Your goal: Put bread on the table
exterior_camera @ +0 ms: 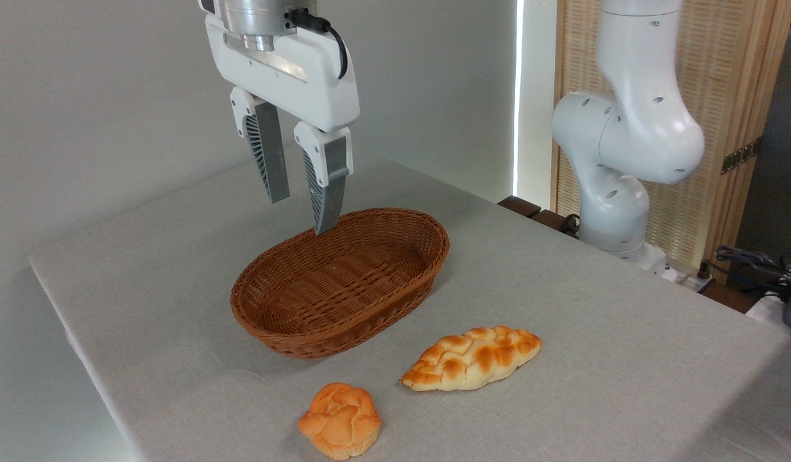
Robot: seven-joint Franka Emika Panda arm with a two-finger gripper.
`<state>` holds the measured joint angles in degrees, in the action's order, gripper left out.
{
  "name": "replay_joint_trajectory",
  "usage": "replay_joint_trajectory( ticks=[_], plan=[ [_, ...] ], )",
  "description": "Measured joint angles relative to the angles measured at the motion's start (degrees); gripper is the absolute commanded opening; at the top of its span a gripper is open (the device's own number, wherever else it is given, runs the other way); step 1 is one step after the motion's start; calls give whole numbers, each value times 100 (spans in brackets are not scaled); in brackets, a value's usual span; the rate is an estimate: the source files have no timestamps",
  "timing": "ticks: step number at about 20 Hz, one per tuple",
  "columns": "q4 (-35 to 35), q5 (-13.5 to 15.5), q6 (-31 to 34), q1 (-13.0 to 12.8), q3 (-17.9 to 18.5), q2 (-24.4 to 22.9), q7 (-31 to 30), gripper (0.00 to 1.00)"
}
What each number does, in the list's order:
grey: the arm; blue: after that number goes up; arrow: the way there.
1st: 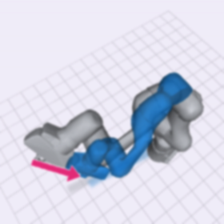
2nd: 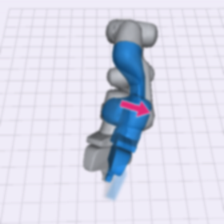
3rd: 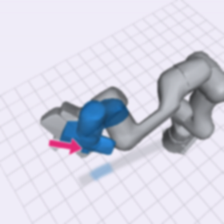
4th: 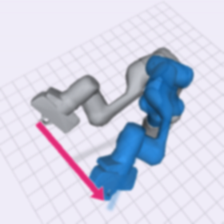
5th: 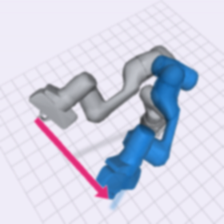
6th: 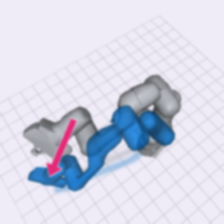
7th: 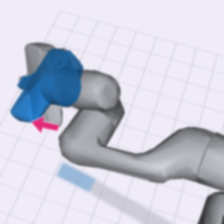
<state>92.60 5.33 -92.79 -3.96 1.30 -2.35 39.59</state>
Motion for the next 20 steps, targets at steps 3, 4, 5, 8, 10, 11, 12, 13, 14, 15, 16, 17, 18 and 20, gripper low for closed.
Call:
replay_joint_trajectory(
  ticks=[3,4,5,8,10,11,12,13,14,15,16,17,18,20],
  plan=[
    [-10,-9,176,7,-40,7,-22,100],
    [-10,-9,188,7,-44,14,-22,100],
    [-10,-10,189,7,-44,25,-22,100],
    [-10,-117,189,21,-42,55,-22,100],
    [-11,-275,189,24,-44,61,-24,100],
    [-12,-309,189,23,-47,61,-26,100],
    [-13,-320,189,23,-50,61,-26,100],
    [-15,-321,189,23,-52,61,-27,100],
    [-15,-322,189,23,-53,61,-27,100],
    [-16,-323,190,23,-54,61,-27,100],
    [-18,-324,190,23,-54,61,-27,100],
    [-19,-324,190,23,-55,61,-27,100],
    [-20,-324,190,23,-55,61,-27,100],
    [-21,-324,190,24,-55,61,-27,100]
  ],
)
